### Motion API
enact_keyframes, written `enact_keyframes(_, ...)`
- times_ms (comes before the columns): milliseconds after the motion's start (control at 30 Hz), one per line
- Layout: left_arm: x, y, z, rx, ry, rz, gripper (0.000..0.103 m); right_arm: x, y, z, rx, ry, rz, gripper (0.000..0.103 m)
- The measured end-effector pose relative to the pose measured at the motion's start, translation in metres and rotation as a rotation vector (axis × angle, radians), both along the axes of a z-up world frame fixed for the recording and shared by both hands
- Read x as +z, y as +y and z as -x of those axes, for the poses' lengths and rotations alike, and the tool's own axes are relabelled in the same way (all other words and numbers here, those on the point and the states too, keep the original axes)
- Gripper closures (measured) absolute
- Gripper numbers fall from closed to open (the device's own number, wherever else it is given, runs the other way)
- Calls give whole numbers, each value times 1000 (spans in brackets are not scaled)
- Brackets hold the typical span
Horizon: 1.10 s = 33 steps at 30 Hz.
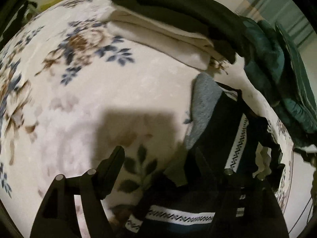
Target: Fold small clothes
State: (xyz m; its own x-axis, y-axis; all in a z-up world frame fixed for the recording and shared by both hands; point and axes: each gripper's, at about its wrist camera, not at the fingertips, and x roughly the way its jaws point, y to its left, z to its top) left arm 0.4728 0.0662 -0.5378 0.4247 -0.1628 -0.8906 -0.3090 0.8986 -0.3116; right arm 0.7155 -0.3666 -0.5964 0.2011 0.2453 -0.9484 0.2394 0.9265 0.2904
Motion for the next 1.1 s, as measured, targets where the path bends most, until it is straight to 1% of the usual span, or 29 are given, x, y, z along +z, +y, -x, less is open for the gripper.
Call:
enact_keyframes(67,2,-7,-8,-20,-6,-16,31,-7,-41,20,-88,38,41,27)
enact_keyframes(133,2,-18,-19,-48,-10,-41,31,-21,-62,27,-114,87,55,27)
enact_keyframes(200,0,-29,-33,-79,-7,-73,31,-37,-65,30,-95,133,50,27)
enact_keyframes(233,-1,-32,-38,-88,-6,-87,31,-50,-62,31,-76,181,47,27)
enact_keyframes(267,-3,-36,-44,-96,-3,-101,31,-62,-61,32,-92,217,38,27)
enact_keyframes(300,-6,-41,-53,-111,-1,-116,31,-72,-60,34,-121,229,23,28)
enact_keyframes(333,-8,-43,-58,-126,3,-123,31,-78,-58,34,-134,227,14,32)
enact_keyframes(367,-12,-46,-64,-140,11,-137,31,-82,-55,35,-134,215,23,59)
enact_keyframes(400,-16,-49,-70,-159,21,-154,31,-82,-52,35,-128,196,56,97)
enact_keyframes(433,-19,-50,-72,-171,28,-159,31,-77,-49,36,-119,171,104,96)
enact_keyframes(467,-22,-51,-74,-179,37,-164,31,-70,-47,38,-116,135,111,97)
enact_keyframes(567,-27,-46,-72,-183,49,-159,31,-20,-49,52,-131,-73,37,97)
enact_keyframes(600,-25,-41,-67,-174,45,-152,31,0,-53,60,-140,-156,16,97)
enact_keyframes(633,-23,-37,-63,-163,41,-152,31,10,-59,66,-153,-206,-1,97)
enact_keyframes(667,-21,-34,-59,-152,35,-149,31,14,-64,70,-169,-231,-9,97)
enact_keyframes(700,-17,-29,-53,-135,24,-142,31,12,-72,72,-187,-225,-12,96)
enact_keyframes(733,-14,-25,-48,-122,18,-140,31,-3,-85,75,-200,-161,-1,90)
enact_keyframes(767,-10,-22,-44,-110,11,-139,31,-19,-95,78,-214,-85,15,75)
enact_keyframes(800,-4,-18,-36,-99,0,-131,31,-39,-109,83,-250,11,18,62)
enact_keyframes(833,0,-16,-32,-94,-8,-128,31,-52,-122,94,-299,70,-11,57)
enact_keyframes(867,5,-15,-26,-91,-16,-131,31,-54,-128,101,-326,88,-25,54)
enact_keyframes(933,19,-17,-12,-100,-41,-140,31,-45,-140,121,-356,92,-73,53)
enact_keyframes(967,24,-19,-7,-103,-50,-155,31,-38,-145,126,-354,83,-89,51)
enact_keyframes(1000,31,-24,4,-110,-62,-173,31,-32,-150,128,-348,74,-102,46)
enact_keyframes(1033,36,-27,11,-111,-70,-181,31,-27,-158,124,-337,58,-123,45)
enact_keyframes(1100,44,-38,29,-110,-71,-211,31,-27,-168,110,-331,46,-157,44)
